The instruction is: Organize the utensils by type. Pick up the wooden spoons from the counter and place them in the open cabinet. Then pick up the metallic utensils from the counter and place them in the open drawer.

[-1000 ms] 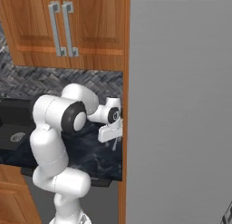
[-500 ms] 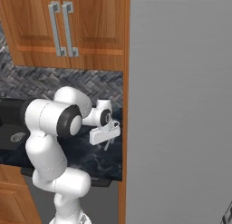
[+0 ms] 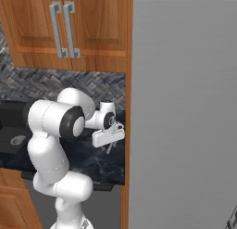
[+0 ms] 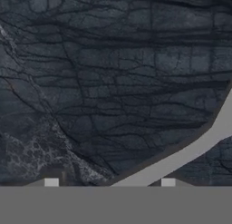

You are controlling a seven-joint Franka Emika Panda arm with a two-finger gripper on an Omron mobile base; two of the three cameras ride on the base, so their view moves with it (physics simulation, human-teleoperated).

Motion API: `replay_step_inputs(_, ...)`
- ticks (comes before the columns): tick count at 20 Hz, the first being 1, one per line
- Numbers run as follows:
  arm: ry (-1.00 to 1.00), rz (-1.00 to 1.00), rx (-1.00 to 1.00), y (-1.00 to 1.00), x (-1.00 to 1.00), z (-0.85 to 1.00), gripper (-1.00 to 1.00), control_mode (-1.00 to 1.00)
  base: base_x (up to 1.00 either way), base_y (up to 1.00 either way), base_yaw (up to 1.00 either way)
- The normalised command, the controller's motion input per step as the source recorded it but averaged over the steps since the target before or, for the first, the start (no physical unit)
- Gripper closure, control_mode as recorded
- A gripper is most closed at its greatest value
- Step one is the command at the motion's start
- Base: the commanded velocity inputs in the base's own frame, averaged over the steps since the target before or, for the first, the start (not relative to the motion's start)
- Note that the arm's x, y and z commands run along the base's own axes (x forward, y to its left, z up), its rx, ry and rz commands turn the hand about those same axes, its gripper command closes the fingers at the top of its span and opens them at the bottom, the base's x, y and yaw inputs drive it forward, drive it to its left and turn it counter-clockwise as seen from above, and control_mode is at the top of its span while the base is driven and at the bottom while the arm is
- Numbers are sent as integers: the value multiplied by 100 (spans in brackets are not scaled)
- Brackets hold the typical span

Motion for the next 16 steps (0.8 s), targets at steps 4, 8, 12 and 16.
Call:
replay_step_inputs(4,0,-1,9,-3,-2,-57,100,-100,0,0,0)
replay_step_inputs(8,-7,-1,0,31,-21,-87,100,-100,0,0,0)
replay_step_inputs(12,-17,-6,0,46,-33,-91,100,-100,0,0,0)
replay_step_inputs(16,-17,-9,-1,54,-54,-84,100,-100,0,0,0)
